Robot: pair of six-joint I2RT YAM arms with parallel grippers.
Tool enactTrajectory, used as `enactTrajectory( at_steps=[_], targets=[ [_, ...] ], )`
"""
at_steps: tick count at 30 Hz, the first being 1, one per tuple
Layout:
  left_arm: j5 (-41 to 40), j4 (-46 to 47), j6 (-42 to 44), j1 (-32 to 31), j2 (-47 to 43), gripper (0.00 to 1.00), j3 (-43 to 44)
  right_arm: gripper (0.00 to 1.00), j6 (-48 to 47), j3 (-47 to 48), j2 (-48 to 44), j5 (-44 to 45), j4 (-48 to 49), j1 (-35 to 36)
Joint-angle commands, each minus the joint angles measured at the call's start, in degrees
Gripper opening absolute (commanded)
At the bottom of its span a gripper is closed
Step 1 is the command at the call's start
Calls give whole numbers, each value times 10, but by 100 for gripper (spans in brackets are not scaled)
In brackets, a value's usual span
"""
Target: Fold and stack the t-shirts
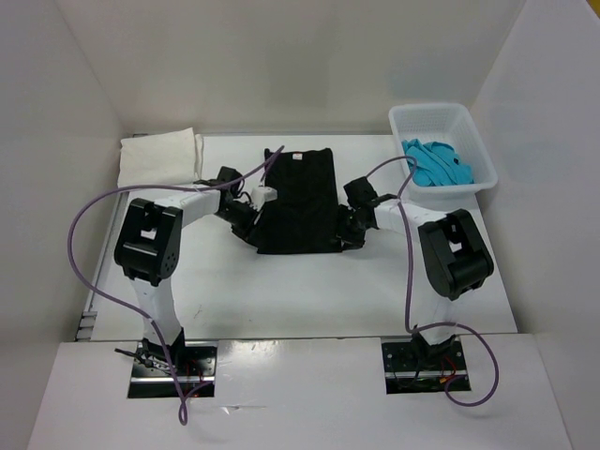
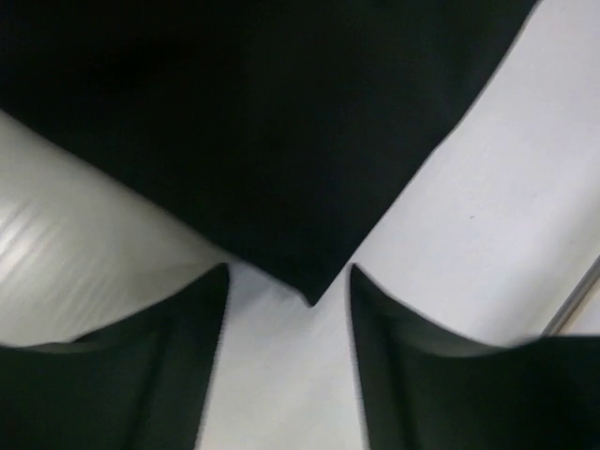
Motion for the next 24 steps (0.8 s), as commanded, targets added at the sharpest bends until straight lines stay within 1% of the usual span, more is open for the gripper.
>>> enactTrajectory(
  at_steps=[1,2,3,4,6,7,8,9,11,14,17,20,22,24],
  targets=[
    [15,-8,-6,-29,35,56,-22,52,13,-42,7,-5,-6,11],
    [15,-14,-6,-29,41,52,-22,52,13,-42,7,-5,-6,11],
    [15,-19,-1,-36,41,46,-22,52,18,-42,7,-5,-6,11],
    [21,-25,-1,-36,48,42,-22,46,19,-42,7,-5,-6,11],
    [21,-31,6,-36,48,31,-22,29,19,-42,7,-10,-6,16],
    [21,-36,11,-36,48,13,-16,10,19,-42,7,-10,-11,16],
    [21,-36,11,-36,43,5,-16,0,19,-47,7,-10,-18,16],
    [21,-41,11,-36,36,0,-16,0,19,-47,1,-10,-25,16],
    [21,-47,19,-36,20,0,-16,0,19,-62,-24,-15,-32,16],
    [14,-84,32,-36,-15,0,-21,0,19,-86,-76,-15,-57,22],
    [-7,-149,58,-36,-42,0,-21,0,39,-104,-125,-15,-98,46],
    [-27,-221,88,-42,-81,0,-27,0,68,-111,-177,-15,-141,86],
    [-62,-235,94,-54,-108,0,-27,0,96,-111,-198,-15,-165,123],
    [-86,-271,101,-77,-133,0,-15,0,113,-111,-223,-10,-206,158]
  ],
)
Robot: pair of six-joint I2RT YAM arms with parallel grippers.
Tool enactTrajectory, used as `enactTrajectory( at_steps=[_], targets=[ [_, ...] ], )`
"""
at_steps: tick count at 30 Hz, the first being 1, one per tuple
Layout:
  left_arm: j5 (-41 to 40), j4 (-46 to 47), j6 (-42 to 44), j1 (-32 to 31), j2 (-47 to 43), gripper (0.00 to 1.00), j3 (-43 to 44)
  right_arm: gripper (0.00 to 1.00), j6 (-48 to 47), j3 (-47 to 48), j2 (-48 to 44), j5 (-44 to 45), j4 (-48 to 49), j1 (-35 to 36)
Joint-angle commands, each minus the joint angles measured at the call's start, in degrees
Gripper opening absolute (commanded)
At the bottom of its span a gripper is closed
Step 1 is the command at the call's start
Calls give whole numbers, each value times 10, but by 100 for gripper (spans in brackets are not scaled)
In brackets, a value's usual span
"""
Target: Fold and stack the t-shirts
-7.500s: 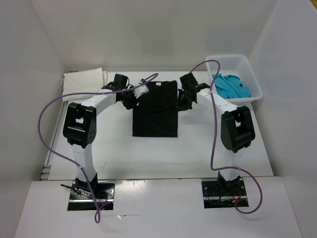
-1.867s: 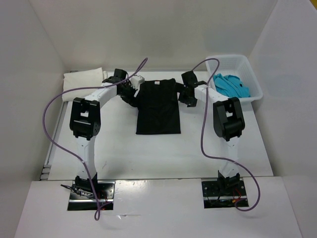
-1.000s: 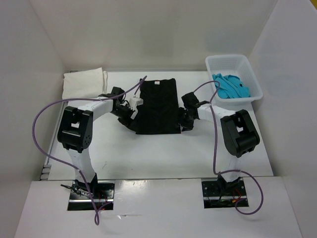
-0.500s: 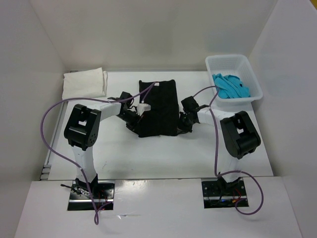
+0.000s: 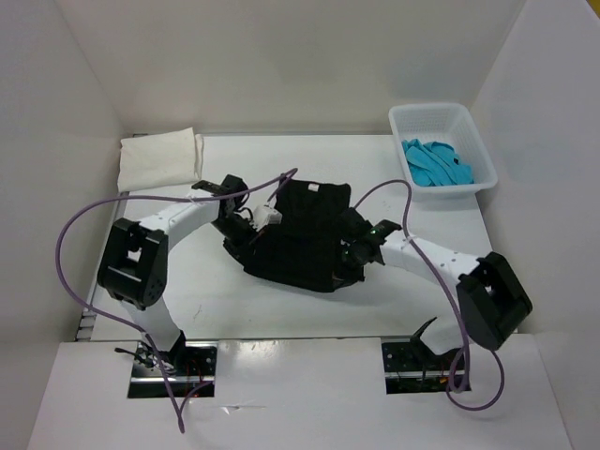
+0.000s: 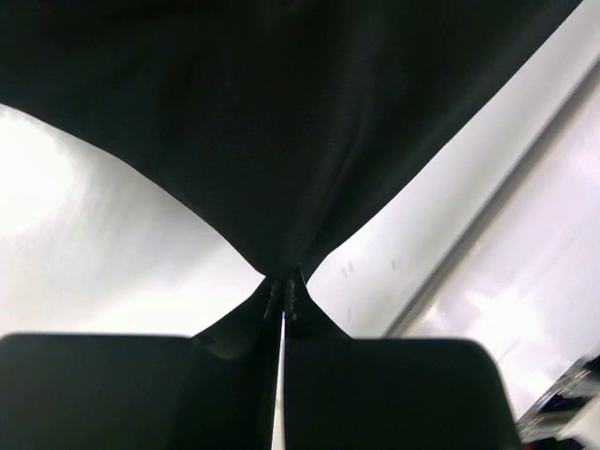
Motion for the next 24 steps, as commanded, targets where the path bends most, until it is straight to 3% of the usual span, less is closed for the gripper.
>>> enactTrajectory(
  at_steps=[1,7,12,24],
  targets=[
    [-46,-98,43,-29,-47,0,11,0,58,-1,-48,17,-95,47],
    [-14,-229,84,-34,-65,0,36,0,86,30,-123,-10,-169,78],
    [-20,-236,56,-34,-64,0,130,0,70,100,-114,-10,-202,78],
    [61,-236,10,26,156,0,461,0,-93,225,34,-52,-154,-109]
  ],
)
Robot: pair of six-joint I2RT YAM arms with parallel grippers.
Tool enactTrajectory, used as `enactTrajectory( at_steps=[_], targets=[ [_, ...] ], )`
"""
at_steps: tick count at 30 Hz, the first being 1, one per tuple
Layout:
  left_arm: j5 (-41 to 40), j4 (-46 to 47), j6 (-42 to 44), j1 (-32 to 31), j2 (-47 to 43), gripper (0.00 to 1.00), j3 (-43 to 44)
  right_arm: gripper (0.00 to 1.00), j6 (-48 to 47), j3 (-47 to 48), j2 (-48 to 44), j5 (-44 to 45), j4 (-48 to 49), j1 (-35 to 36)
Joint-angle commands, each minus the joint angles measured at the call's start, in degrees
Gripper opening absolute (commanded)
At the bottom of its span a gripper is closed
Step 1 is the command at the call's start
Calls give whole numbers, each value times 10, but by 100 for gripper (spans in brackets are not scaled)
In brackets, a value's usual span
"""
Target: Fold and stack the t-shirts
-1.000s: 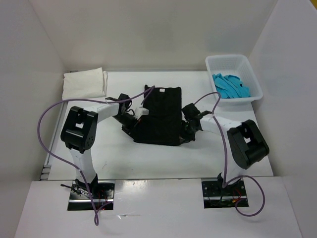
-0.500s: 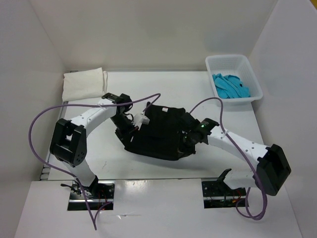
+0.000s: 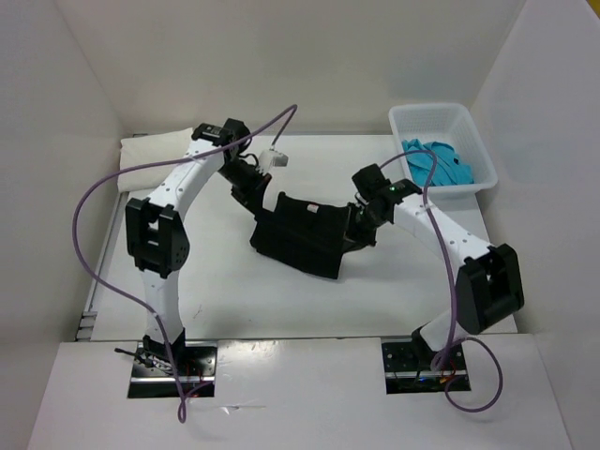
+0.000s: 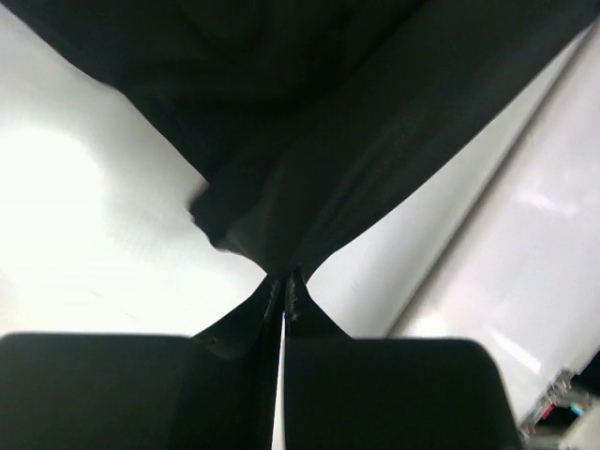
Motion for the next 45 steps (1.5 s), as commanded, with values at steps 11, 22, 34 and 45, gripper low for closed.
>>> enactTrajectory(
  at_steps=[11,22,34,45],
  targets=[
    [75,41,-68,53,149,0,234,0,-94,140,145,-56,58,-109],
    [104,94,-112,58,222,0,315,0,-88,212,211,-62,91,-150],
    [80,182,-169,53,328,7,435,0,-72,295,307,-47,145,-182],
    [-42,232,-175,58,423,58,507,40,-82,459,429,36,174,-214]
  ],
)
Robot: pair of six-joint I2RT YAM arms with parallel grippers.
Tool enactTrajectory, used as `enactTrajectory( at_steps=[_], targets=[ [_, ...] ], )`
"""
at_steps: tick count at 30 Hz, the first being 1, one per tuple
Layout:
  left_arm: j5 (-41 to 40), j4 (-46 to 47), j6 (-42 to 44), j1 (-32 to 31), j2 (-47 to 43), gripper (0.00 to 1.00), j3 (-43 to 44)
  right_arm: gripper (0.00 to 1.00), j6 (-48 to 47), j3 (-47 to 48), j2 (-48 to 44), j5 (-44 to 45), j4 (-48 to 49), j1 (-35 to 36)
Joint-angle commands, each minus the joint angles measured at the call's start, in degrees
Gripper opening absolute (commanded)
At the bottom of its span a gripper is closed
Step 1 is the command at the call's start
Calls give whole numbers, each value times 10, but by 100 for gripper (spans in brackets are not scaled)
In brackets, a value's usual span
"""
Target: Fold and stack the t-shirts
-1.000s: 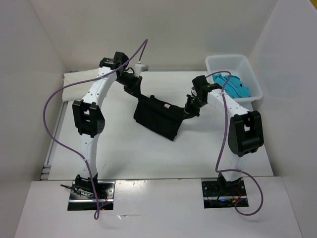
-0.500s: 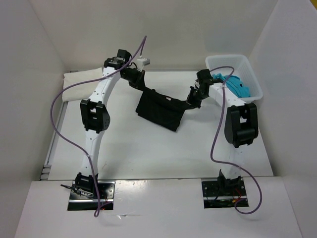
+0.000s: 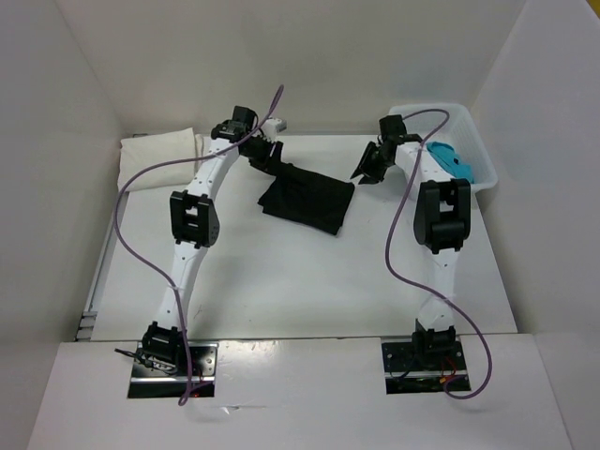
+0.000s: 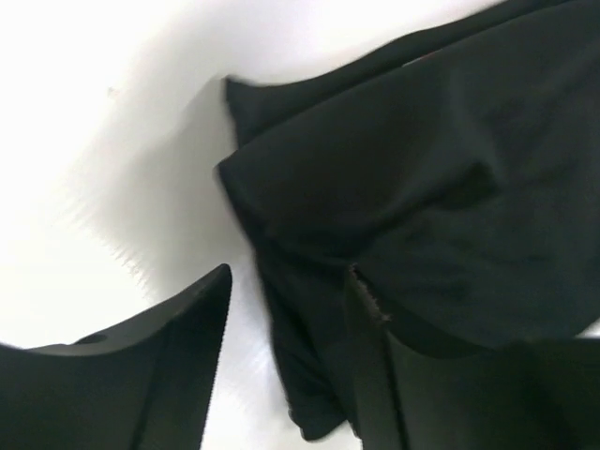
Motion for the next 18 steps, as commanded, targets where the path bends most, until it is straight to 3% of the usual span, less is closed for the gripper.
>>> enactTrajectory(
  at_steps=[1,6,11,15,18],
  targets=[
    [-46,19,-8,4,8,60,37,40,-10,53,-9,55,31,-5],
    [-40,11,-13,42,-38,67,37,30,-47,7,-79,127,49,48],
    [-40,-40,57,22,-64,67,30,0,-40,-85,-137,131,72,97],
    [-21,-51,86,-10,-47,67,25,0,-29,-81,-102,118,77,97],
    [-9,-58,93,-24,-1,67,83,0,-23,-44,-51,123,71,97]
  ],
)
